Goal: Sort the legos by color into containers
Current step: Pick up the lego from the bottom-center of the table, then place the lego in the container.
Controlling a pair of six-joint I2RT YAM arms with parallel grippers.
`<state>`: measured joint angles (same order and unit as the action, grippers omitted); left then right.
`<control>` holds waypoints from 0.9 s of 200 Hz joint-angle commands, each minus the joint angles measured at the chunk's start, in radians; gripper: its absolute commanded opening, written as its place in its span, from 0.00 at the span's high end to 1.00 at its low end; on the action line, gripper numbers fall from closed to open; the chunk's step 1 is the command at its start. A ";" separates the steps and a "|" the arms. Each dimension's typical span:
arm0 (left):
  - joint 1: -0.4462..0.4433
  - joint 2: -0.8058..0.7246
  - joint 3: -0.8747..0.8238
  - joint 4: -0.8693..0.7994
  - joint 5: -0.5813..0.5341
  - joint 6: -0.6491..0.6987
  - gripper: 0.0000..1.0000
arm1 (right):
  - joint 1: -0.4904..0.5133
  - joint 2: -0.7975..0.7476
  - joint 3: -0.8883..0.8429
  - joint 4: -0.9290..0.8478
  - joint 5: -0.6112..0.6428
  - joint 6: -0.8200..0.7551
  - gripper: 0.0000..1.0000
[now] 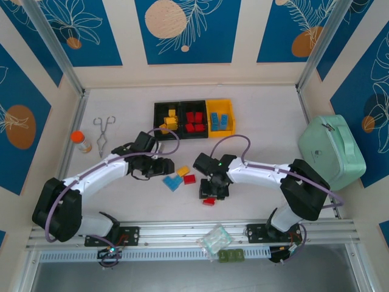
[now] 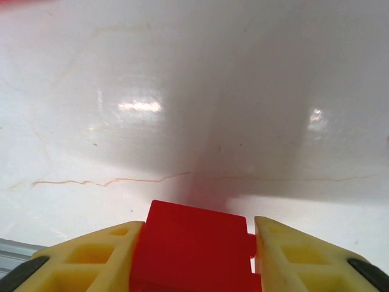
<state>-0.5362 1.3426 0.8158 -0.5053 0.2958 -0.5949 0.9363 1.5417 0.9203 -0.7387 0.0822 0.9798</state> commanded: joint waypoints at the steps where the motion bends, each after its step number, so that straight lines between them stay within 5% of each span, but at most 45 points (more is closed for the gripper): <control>1: -0.022 -0.028 -0.014 0.014 0.000 -0.024 0.37 | -0.040 -0.038 0.066 -0.055 0.043 -0.062 0.63; 66: -0.073 -0.069 -0.027 0.036 -0.027 -0.074 0.37 | -0.245 0.008 0.270 -0.050 0.061 -0.255 0.63; 180: -0.129 -0.123 -0.087 0.052 -0.078 -0.146 0.37 | -0.416 0.454 0.901 -0.146 0.077 -0.410 0.62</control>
<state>-0.6514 1.2469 0.7525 -0.4557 0.2428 -0.7181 0.5358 1.9232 1.7039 -0.8131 0.1577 0.6128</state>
